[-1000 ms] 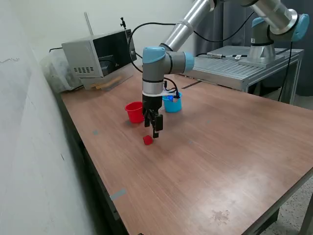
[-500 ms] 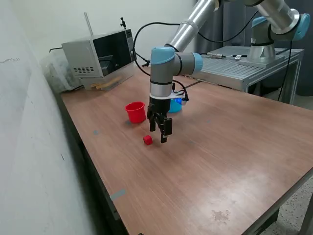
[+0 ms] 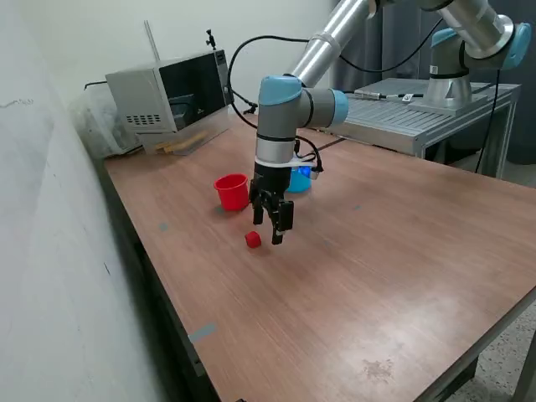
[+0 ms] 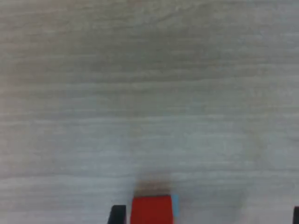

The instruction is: Place red objects in the red bin, and blue objects in the blue bin.

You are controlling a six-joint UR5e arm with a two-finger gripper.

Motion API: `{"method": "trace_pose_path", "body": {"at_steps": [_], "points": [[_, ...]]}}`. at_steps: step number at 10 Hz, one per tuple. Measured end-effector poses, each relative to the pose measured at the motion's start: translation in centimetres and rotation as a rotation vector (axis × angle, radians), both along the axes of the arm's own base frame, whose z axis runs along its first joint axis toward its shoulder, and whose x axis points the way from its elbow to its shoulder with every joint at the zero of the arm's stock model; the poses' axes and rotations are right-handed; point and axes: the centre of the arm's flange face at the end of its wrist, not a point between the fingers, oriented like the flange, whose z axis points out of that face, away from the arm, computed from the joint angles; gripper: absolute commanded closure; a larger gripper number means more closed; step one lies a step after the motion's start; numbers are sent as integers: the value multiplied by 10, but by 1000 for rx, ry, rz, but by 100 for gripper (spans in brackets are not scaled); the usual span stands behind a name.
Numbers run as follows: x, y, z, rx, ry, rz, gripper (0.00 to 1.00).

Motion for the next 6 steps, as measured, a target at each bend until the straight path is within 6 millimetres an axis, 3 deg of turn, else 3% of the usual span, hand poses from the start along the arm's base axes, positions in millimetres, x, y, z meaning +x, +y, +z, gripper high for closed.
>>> {"method": "trace_pose_path", "body": {"at_steps": [6], "points": [[-6, 0, 6, 0, 41, 2, 0]]}}
